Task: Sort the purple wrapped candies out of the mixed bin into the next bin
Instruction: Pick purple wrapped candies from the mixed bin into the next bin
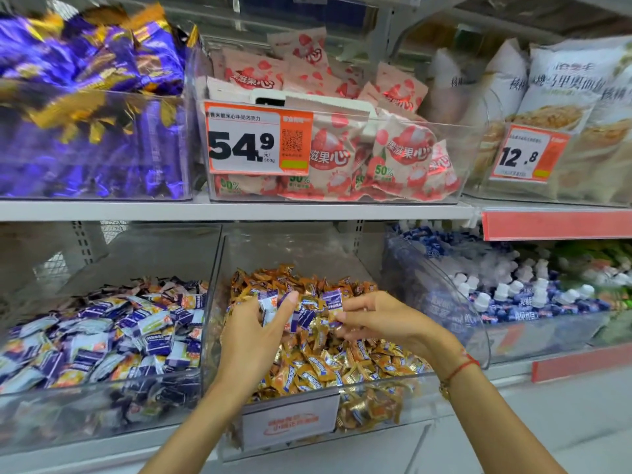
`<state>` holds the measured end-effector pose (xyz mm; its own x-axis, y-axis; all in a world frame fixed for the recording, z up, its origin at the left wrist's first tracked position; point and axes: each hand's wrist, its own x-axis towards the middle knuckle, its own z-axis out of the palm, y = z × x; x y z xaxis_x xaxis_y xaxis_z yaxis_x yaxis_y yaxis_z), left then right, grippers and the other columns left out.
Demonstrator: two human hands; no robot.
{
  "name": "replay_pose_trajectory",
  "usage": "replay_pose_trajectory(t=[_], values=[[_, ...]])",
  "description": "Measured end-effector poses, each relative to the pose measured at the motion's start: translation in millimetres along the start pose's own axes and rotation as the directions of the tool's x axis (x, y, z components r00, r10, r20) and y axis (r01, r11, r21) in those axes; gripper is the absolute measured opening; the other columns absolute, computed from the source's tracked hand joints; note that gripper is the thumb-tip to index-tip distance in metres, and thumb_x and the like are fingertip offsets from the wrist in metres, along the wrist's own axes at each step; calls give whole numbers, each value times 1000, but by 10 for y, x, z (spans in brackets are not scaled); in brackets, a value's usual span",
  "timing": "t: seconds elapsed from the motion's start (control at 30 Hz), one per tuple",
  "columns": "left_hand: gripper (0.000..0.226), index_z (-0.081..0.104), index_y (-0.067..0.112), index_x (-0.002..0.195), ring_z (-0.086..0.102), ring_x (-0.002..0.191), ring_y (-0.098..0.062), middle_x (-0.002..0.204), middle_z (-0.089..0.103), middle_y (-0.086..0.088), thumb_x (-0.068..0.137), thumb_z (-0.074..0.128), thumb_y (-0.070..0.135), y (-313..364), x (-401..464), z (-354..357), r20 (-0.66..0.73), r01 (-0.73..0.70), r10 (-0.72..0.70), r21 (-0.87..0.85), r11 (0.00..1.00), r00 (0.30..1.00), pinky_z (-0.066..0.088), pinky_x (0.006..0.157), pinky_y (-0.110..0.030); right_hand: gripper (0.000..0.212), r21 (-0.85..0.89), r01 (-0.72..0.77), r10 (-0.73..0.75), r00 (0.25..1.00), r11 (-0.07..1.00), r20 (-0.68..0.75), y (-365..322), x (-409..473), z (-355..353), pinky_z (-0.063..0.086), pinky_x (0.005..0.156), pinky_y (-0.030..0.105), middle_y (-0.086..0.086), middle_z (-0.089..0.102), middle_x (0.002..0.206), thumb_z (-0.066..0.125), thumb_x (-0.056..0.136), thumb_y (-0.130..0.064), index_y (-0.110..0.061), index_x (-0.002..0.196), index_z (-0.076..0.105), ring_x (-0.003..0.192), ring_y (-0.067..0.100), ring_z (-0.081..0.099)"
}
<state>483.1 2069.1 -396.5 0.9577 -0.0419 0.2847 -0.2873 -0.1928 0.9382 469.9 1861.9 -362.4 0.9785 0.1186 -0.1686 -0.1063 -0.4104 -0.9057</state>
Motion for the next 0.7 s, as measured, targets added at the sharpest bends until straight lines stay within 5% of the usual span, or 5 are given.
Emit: replay_pose_trajectory(t=[0.17, 0.27, 0.37, 0.53, 0.7], values=[[53, 55, -1, 69, 62, 51, -16, 54, 56, -6, 79, 66, 49, 96, -46, 35, 32, -21, 22, -29, 999, 999, 59, 66, -49, 33, 242, 101, -113, 993, 965, 38, -172, -185, 133, 56, 74, 23, 7, 71, 93, 65, 90, -15, -8, 121, 54, 78, 14, 68], [40, 70, 10, 87, 71, 65, -24, 70, 71, -9, 75, 64, 48, 132, -71, 50, 58, -39, 42, -63, 997, 997, 60, 64, -39, 20, 167, 195, -193, 981, 966, -29, -194, -201, 229, 56, 76, 25, 3, 70, 82, 64, 91, -15, -13, 110, 59, 75, 13, 68], [30, 65, 13, 69, 70, 64, -26, 59, 67, -2, 79, 66, 41, 195, -110, 46, 57, -74, 77, -56, 996, 995, 55, 55, -26, 15, 90, 293, -281, 952, 952, -121, -197, -210, 252, 56, 77, 25, 3, 71, 82, 68, 88, -16, -16, 103, 68, 77, 15, 68], [29, 69, 26, 88, 69, 62, -20, 72, 71, -1, 82, 60, 53, 355, -222, -28, 64, -175, 176, -22, 984, 982, 58, 62, -47, 22, 58, 374, -363, 920, 925, -149, -233, -253, 256, 55, 87, 28, -5, 73, 96, 66, 84, -31, -22, 103, 74, 95, 12, 68], [12, 66, 32, 81, 53, 54, -12, 63, 64, -1, 85, 61, 42, 537, -325, -546, -130, -333, 350, 138, 933, 928, 44, 54, -32, 25, -198, 342, -367, 924, 919, -110, -168, -125, 351, 45, 95, 19, -19, 66, 117, 52, 95, -39, -34, 115, 67, 114, -1, 58]])
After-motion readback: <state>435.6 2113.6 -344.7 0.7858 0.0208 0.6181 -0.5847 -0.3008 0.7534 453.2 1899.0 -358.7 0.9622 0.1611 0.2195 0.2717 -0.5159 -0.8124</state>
